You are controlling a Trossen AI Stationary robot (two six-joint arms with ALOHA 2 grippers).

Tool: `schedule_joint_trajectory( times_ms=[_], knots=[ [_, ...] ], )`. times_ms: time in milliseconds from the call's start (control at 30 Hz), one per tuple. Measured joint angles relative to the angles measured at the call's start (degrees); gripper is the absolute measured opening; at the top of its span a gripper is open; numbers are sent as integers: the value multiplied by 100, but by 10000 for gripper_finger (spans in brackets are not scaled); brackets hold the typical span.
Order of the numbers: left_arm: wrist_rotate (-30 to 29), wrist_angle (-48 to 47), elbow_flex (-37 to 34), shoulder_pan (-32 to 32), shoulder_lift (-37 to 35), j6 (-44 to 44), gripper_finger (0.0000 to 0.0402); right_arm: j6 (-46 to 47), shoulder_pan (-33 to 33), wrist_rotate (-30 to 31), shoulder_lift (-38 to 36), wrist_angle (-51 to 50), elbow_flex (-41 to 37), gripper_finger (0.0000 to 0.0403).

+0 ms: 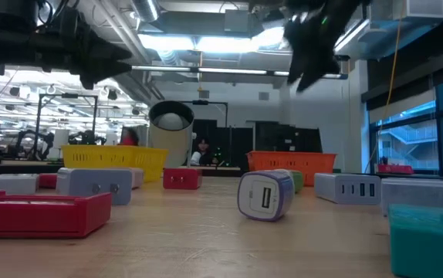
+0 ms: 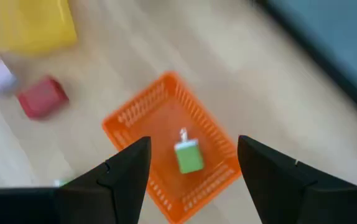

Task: Pick & Place Office items
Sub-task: Put the top red digital timer into the yellow bin

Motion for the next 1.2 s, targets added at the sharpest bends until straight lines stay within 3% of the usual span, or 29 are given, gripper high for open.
schedule_joint_trajectory(
  times_ms=[233, 467, 600, 767, 1067, 1200],
  knots=[
    [26, 189, 9, 1, -75, 120, 212, 406, 839, 1144, -1872, 752, -701, 240],
    [444, 349, 11, -1, -56, 64, 212, 1154, 1700, 1706, -3108, 2030, -2406, 240],
    [428, 492, 11, 1, -58, -35, 212, 1322, 2055, 1852, -3216, 2973, -3222, 240],
    [420, 368, 72, 1, -52, -31, 212, 1068, 2322, 1928, -3154, 3635, -3577, 240],
    [489, -991, 866, -6, 314, -132, 212, 983, 2543, 2009, -3143, 3752, -3596, 240],
    [741, -2051, 1333, -115, 703, -180, 212, 976, 2588, 2036, -3143, 3658, -3596, 240]
  ],
)
